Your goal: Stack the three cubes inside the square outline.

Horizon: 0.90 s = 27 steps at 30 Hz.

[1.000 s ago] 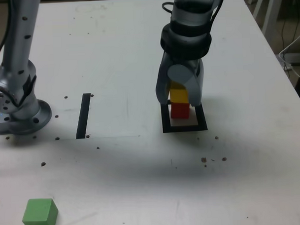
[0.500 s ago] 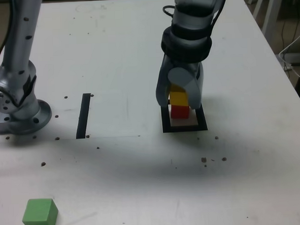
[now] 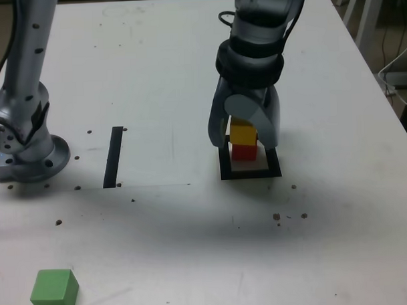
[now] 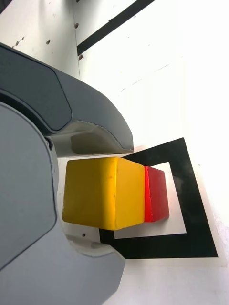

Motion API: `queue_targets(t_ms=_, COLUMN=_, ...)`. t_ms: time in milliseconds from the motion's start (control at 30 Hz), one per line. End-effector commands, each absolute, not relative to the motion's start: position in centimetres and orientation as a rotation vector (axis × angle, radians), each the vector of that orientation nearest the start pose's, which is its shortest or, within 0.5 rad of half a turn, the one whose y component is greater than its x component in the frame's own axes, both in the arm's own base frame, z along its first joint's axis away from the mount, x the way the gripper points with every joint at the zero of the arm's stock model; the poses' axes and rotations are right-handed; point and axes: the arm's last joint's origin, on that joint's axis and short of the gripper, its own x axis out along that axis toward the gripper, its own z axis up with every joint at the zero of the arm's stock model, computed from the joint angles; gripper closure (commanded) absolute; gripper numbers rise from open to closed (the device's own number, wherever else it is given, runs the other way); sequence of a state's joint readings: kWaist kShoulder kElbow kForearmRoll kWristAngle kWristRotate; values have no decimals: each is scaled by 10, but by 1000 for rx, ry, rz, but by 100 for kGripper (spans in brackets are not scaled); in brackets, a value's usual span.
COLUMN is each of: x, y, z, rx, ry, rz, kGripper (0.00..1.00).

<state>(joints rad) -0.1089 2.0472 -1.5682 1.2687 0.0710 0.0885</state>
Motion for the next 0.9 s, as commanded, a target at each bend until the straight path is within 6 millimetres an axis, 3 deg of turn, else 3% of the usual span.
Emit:
queue_targets(t_ms=0, x=347, y=-33, z=260, rx=219, ry=1715, rz=-68, kGripper=2)
queue_targets(t_ms=233, x=308, y=-28, z=285, rx=201, ry=1669, rz=24, kGripper=1)
queue_targets(t_ms=433, x=266, y=-35, z=296, rx=190, ry=1654, rz=37, kGripper=1)
queue_targets(t_ms=867, x=194, y=-91, z=292, rx=175, ry=1732, rz=-10, kGripper=1)
